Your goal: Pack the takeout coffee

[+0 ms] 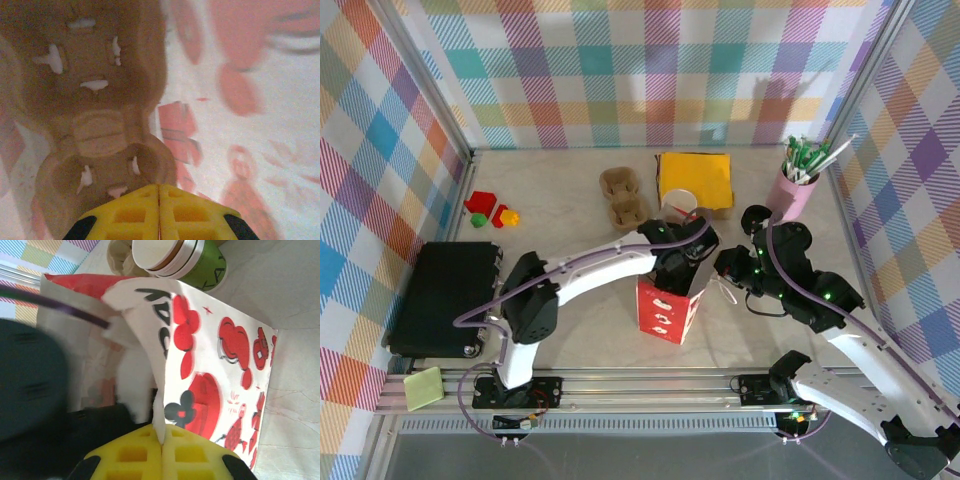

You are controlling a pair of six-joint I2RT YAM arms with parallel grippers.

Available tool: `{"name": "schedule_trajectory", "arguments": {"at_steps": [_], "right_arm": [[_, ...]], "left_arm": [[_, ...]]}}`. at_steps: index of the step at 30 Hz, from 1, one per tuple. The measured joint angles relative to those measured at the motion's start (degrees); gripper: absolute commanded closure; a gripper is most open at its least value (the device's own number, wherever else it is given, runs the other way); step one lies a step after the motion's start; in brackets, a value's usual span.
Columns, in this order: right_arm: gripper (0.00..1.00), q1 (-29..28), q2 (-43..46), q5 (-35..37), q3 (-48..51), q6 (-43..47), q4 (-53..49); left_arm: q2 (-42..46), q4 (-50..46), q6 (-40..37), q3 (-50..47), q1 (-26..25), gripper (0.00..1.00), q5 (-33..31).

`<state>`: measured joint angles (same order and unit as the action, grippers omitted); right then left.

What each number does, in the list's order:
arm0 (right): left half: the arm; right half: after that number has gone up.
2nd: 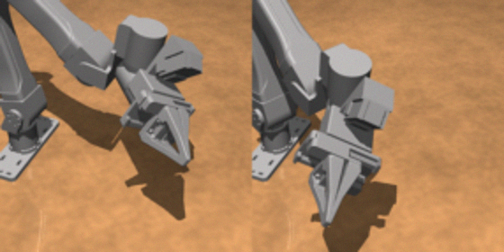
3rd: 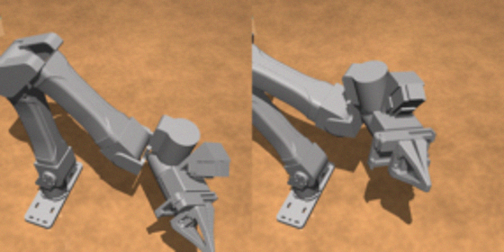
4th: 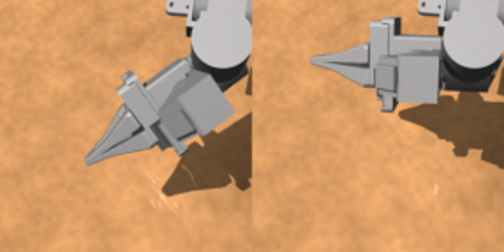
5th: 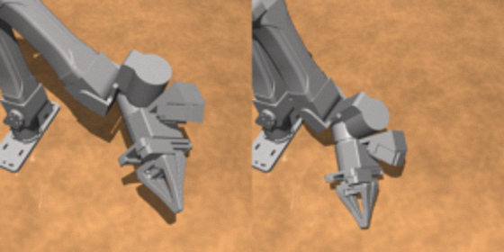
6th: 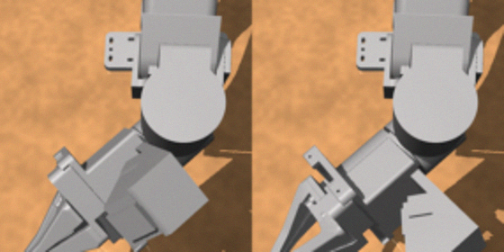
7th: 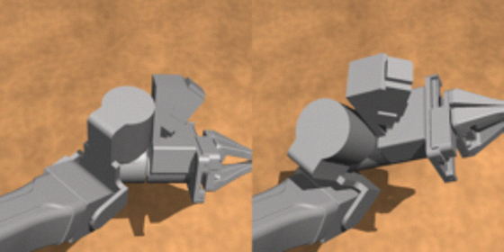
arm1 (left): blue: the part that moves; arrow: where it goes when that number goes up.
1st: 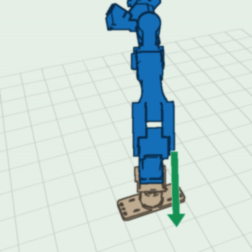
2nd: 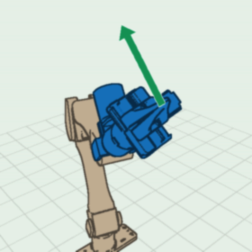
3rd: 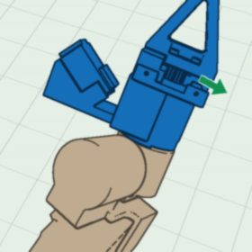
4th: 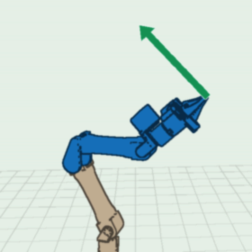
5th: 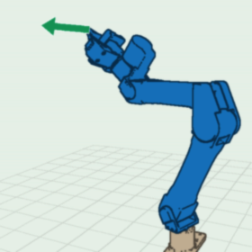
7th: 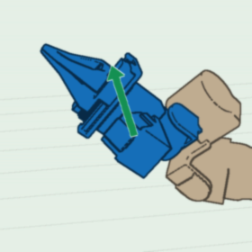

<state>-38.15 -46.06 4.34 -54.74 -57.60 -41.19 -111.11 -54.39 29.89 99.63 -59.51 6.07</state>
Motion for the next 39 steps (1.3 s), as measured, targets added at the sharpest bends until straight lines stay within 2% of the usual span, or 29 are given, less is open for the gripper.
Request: {"name": "schedule_trajectory", "arguments": {"at_steps": [8, 15, 24, 32, 39], "right_arm": [[1.00, 0.00, 0.11, -0.46, -0.04, 0.22, 0.13], [1.00, 0.00, -0.37, -0.68, -0.09, 1.09, -0.28], [1.00, 0.00, -0.70, -1.73, -0.13, 2.89, 0.17], [1.00, 0.00, -0.07, -7.39, -0.07, 9.33, 3.91], [1.00, -0.52, 7.15, -13.64, 3.52, 16.55, 9.51]], "left_arm": [[7.50, -2.62, 0.74, 2.51, 0.07, 0.89, -0.13], [9.18, -3.65, 0.68, 5.31, 0.00, 0.90, -2.32], [11.69, -3.48, 0.50, 5.29, 0.00, 0.89, -1.88], [27.02, 3.65, -0.15, 5.29, 1.40, 0.86, 2.05], [39.43, 5.62, -2.19, 3.28, 9.27, 0.86, -0.85]]}}
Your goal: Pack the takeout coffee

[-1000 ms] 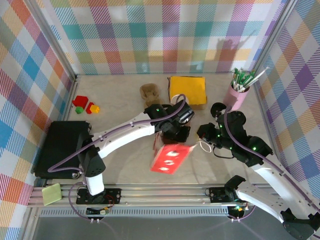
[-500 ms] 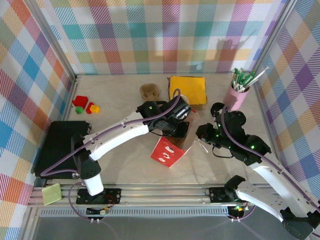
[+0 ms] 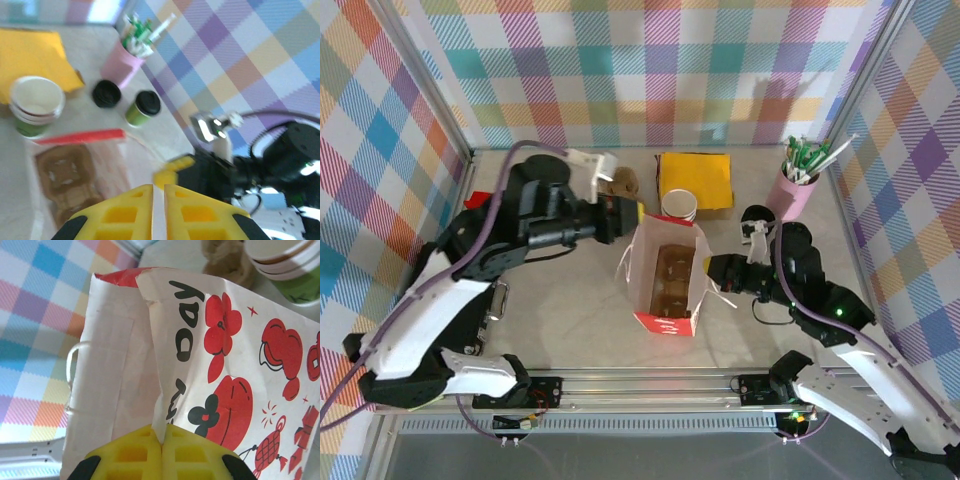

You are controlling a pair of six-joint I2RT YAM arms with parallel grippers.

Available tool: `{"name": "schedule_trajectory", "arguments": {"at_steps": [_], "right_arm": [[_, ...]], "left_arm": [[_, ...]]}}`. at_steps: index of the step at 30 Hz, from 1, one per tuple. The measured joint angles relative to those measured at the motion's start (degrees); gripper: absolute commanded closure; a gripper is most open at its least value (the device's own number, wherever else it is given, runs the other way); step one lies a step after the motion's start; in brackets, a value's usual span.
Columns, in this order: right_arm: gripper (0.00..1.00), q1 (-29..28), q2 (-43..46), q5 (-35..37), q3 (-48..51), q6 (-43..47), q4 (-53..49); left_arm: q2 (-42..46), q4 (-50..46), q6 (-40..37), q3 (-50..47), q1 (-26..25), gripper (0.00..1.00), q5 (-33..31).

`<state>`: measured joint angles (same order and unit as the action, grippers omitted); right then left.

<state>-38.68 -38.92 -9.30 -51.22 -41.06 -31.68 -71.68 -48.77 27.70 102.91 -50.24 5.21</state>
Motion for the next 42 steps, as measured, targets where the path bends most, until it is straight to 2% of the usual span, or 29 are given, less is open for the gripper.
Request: {"name": "schedule_trajectory", "arguments": {"at_steps": [6, 12, 18, 22, 31, 37, 42], "right_arm": [[1.00, -0.79, 4.46, -6.56, 2.21, 6.32, 3.43], [1.00, -0.94, 7.72, -12.85, 5.14, 11.74, 6.01], [1.00, -0.96, 7.08, -13.92, 5.38, 12.81, 6.82], [1.00, -1.09, 4.79, -10.67, 5.38, 8.85, 7.50], [0.98, -1.09, -3.48, -1.70, 4.83, -7.74, 9.31], [0.95, -1.09, -8.17, -0.33, 1.86, -12.37, 9.27], [0.96, -1.09, -9.42, -0.42, 0.98, -15.28, 10.03]], "left_arm": [[3.43, -0.61, -1.49, -4.48, 6.32, 0.86, -1.66], [3.56, -0.70, -2.73, -7.23, 7.65, 0.86, -2.16], [3.61, -0.76, -3.17, -8.76, 8.00, 0.87, -2.36], [3.58, -0.94, -3.13, -8.92, 8.39, 0.87, -3.26], [0.35, -5.29, -1.33, -9.05, 8.76, 0.87, -6.62], [-2.23, -7.34, 0.57, -11.17, 8.76, 0.86, -7.52], [-3.78, -8.33, 1.60, -11.58, 8.76, 0.80, -7.21]]}}
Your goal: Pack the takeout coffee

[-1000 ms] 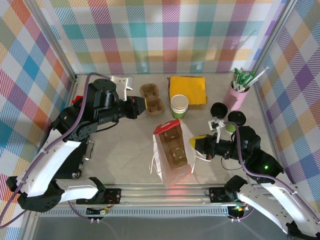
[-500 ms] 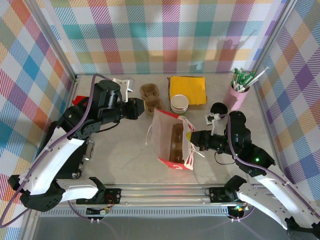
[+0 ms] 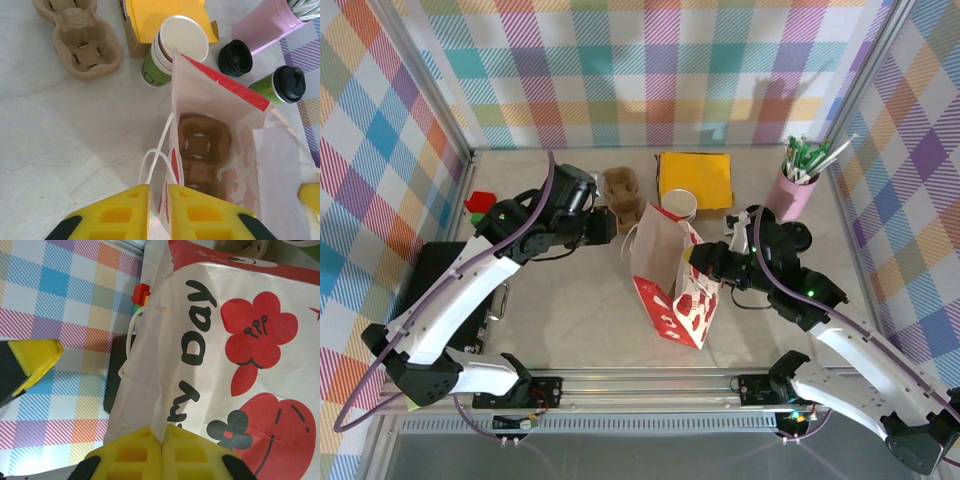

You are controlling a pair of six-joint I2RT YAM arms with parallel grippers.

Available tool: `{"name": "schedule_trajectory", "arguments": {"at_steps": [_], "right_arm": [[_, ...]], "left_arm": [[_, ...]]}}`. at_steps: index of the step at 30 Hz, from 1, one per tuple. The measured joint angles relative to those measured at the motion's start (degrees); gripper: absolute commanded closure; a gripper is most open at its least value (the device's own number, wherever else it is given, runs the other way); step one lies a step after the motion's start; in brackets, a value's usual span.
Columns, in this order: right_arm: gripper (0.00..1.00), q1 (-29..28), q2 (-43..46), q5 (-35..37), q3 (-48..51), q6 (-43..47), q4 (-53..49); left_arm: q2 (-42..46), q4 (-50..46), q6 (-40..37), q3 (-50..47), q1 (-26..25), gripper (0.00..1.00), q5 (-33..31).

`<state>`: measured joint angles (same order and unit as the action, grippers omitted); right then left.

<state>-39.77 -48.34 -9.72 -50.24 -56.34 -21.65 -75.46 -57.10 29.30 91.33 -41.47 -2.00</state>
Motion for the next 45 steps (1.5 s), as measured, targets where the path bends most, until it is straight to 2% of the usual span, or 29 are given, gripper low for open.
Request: {"name": "schedule_trajectory", "arguments": {"at_steps": [7, 21, 24, 26, 31, 33, 35, 42, 45], "right_arm": [[1.00, 0.00, -2.49, -1.79, -0.24, -3.32, 4.22], [1.00, 0.00, -6.84, -3.37, -0.42, -6.43, 11.47], [0.97, 0.00, -7.61, -2.91, -0.42, -5.70, 10.88], [0.89, 0.00, -8.07, -2.21, -0.42, -4.76, 9.55], [0.48, 0.11, -9.62, -0.07, -1.49, -1.86, 1.05], [0.38, 0.11, -10.01, 1.70, -3.85, -0.09, -4.68], [0.33, 0.42, -10.03, 3.85, -7.58, 1.53, -10.27], [0.25, 2.32, -10.75, 12.02, -25.59, 9.49, -28.30], [0.22, 5.49, -11.72, 15.76, -30.21, 13.46, -34.93]], "left_arm": [[-0.13, -2.43, 0.07, 0.50, 0.02, 0.74, -1.18], [1.64, -4.42, 0.02, 2.05, 0.17, 0.72, -3.74], [1.84, -4.44, 0.02, 2.05, 0.37, 0.72, -3.74], [1.84, -4.46, 0.04, 2.03, 0.42, 0.72, -3.72], [1.84, -4.46, 0.04, 2.03, 0.42, 0.70, -3.69], [1.84, -4.44, 0.02, 2.03, 0.42, 0.68, -3.69], [1.81, -4.42, -0.04, 2.03, 0.42, 0.67, -3.67], [-0.13, -4.04, -2.29, 1.99, 0.42, 0.56, -2.80], [-2.51, -3.76, -3.67, 1.46, 0.44, 0.52, -1.60]]}}
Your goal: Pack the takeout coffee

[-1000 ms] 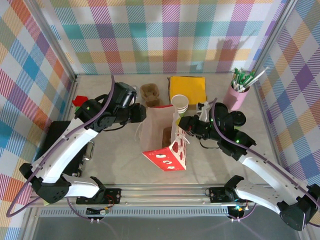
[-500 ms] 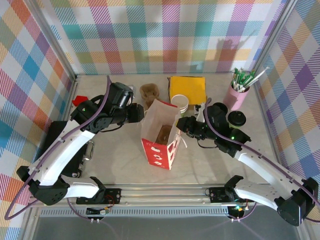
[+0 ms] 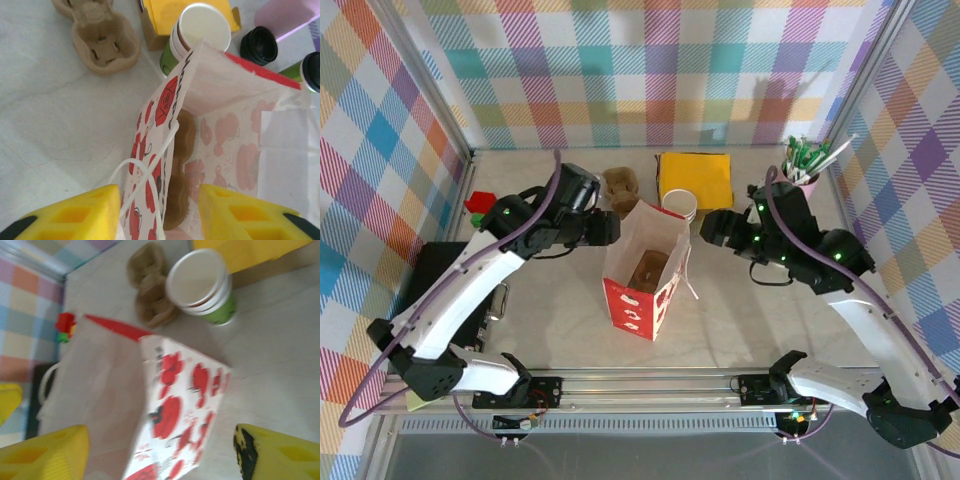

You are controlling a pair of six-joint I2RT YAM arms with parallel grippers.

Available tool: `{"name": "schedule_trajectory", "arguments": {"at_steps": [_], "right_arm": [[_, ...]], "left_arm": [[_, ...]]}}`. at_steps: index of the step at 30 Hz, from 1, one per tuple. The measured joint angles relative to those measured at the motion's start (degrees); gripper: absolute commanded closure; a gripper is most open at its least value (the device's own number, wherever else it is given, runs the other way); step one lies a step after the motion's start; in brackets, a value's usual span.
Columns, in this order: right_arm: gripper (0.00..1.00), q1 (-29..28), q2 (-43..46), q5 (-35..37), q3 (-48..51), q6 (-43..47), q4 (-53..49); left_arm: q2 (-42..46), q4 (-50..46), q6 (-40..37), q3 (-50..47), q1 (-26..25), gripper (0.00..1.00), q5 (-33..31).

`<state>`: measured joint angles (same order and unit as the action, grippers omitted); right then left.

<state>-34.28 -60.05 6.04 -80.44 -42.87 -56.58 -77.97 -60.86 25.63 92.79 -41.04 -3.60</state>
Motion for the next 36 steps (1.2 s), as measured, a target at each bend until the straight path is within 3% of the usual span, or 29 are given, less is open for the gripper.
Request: {"name": "schedule_trajectory", "arguments": {"at_steps": [8, 12, 17, 24, 36], "right_arm": [[0.17, 21.18, -0.48, 3.74, 0.52, 11.52, -8.37], [0.17, 28.55, -1.88, 3.58, 5.60, 16.44, -7.74], [0.16, 35.67, -5.66, 2.29, 9.79, 20.55, -5.55], [0.11, 40.52, -12.74, 0.83, 10.51, 24.41, -1.14], [0.09, 43.28, -23.85, -1.16, 9.09, 27.54, 3.98]], "left_arm": [[-2.95, 1.68, 1.64, -5.57, -0.85, 0.54, 4.44], [-2.38, 3.21, 6.32, -7.58, -2.03, 0.63, 5.25], [-0.66, 4.33, 14.51, -9.27, -4.13, 0.67, 3.50], [4.59, 7.74, 24.11, -12.98, -5.03, 0.73, 1.27], [5.16, 13.05, 31.56, -16.15, -6.23, 0.75, 1.03]]}}
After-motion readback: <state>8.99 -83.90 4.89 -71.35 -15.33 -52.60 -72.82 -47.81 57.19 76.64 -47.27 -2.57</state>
